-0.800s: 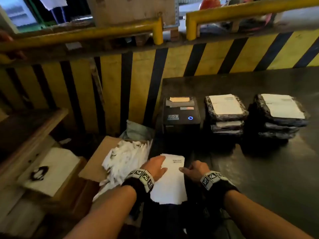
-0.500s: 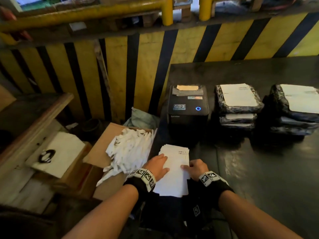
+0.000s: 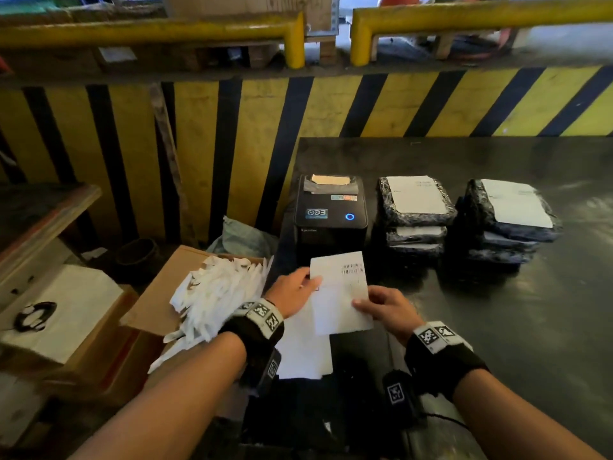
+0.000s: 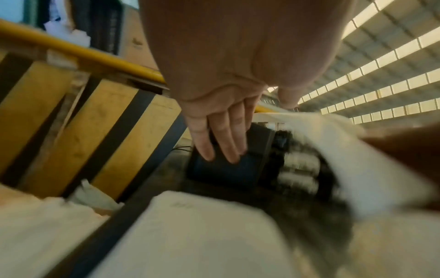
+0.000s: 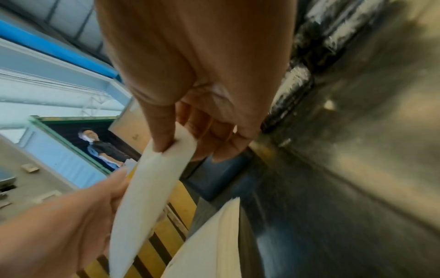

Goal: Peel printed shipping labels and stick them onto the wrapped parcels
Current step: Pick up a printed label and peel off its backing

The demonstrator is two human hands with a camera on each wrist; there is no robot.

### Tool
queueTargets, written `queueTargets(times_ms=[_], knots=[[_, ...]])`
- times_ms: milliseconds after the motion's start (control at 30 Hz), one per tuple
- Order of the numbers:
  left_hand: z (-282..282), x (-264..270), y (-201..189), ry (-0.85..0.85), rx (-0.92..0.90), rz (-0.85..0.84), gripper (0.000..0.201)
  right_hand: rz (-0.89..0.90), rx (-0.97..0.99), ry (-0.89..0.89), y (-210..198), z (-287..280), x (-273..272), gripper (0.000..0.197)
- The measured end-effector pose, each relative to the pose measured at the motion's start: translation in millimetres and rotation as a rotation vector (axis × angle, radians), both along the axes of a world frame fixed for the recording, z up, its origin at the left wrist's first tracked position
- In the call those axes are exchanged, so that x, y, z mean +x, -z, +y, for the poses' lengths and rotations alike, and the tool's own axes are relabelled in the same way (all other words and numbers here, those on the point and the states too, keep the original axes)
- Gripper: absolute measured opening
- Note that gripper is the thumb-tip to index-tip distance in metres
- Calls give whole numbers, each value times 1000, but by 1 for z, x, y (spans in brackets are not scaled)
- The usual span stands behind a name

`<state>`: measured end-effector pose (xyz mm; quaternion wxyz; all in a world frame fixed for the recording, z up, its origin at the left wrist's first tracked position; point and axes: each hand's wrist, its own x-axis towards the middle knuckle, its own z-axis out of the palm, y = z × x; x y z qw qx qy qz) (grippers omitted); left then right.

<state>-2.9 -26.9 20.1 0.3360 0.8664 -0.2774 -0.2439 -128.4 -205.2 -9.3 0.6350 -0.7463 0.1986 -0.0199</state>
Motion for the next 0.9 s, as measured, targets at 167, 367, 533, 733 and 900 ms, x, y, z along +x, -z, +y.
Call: queueTargets(times_ms=[167,367,533,733,900], knots=[[-34,-7,-55,-98,-477,237,22,-19,-59,-79,-41,-11,-31,17],[-68,-35,-89,149,-468,134,15,-246,-38,203,-98,-45,-70,4],[-96,-55,-103,234,-499,73,12,-168,-211,107,-119,-71,-95,12],[-125,-71,-120,304,-503,38,11,-192,-275,62,-139,-110,-119,9],[-141,-83,-129,338,-504,15,11,-182,-343,-29,-157,-132,-129,12]])
